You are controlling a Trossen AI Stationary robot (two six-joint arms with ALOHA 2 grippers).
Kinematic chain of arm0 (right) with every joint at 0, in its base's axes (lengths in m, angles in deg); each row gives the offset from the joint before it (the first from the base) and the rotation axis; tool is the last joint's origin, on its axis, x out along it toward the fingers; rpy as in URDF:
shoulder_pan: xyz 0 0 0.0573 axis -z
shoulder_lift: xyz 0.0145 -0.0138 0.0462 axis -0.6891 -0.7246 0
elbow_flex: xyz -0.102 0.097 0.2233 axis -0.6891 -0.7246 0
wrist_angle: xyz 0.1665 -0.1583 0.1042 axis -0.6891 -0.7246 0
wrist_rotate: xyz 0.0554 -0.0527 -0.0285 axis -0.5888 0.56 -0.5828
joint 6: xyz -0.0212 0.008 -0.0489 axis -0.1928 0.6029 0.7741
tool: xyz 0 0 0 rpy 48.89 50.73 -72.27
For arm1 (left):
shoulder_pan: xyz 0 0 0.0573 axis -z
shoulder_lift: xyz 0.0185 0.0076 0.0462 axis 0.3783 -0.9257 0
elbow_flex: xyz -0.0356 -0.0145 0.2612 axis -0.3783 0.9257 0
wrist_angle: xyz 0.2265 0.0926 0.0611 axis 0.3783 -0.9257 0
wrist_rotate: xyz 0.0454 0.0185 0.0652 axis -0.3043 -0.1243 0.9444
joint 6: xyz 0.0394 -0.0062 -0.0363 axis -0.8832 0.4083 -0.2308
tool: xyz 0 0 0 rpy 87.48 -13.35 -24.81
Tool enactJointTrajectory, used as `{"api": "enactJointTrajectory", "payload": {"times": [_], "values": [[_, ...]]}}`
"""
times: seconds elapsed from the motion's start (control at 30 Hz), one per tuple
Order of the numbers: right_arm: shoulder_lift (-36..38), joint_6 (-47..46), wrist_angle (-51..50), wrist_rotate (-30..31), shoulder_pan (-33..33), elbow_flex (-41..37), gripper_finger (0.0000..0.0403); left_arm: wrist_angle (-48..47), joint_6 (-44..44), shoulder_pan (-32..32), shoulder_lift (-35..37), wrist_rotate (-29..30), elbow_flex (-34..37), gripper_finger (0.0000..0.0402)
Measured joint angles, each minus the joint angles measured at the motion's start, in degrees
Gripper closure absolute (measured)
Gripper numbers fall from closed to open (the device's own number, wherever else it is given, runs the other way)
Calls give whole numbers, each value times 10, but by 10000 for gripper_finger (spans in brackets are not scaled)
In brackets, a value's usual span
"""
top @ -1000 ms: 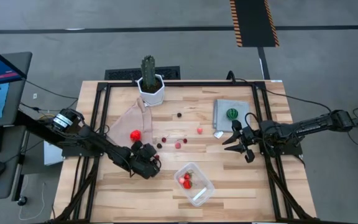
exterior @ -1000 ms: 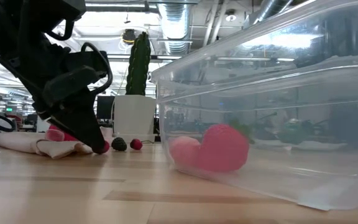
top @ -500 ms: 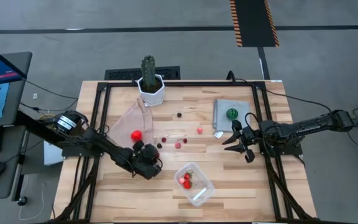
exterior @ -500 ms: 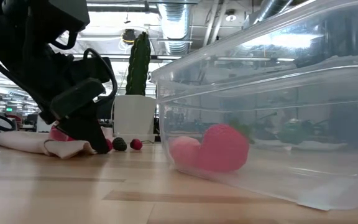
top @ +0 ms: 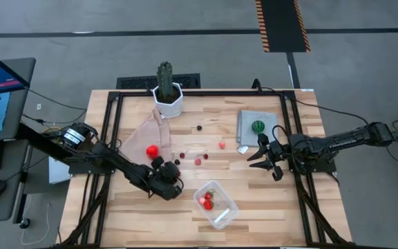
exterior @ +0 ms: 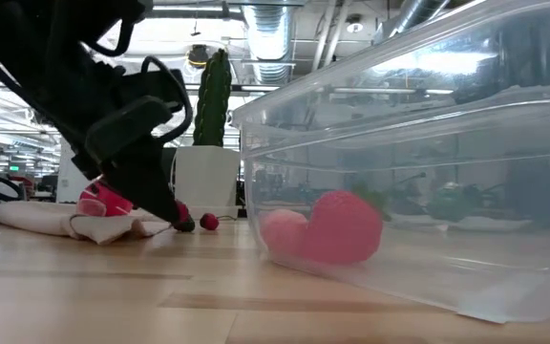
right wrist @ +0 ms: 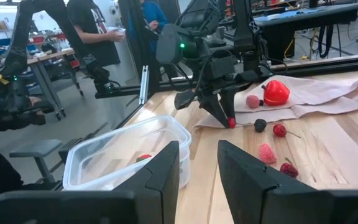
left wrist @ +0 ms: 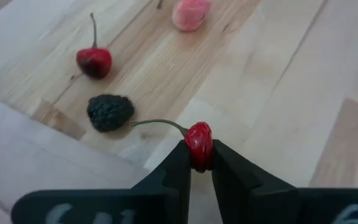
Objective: Pick and placing Produce into tupperware
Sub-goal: Put the bottom red cherry into the transparent bin
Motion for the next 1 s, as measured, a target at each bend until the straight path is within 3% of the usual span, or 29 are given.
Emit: {"api": "enactJointTrajectory", "payload": {"times": [0.2, 0.57, 0.77, 1.0], "values": [[0, 0, 0, 0, 0, 0, 269, 0, -32, 8, 0, 8, -30, 360], [0, -3, 0, 0, 0, 0, 269, 19, -166, 9, 0, 4, -141, 360], [0, -3, -1, 0, 0, 0, 270, 109, -227, 9, 0, -52, -156, 360], [0, -5, -2, 0, 0, 0, 269, 197, -245, 6, -26, -185, -156, 360]]}}
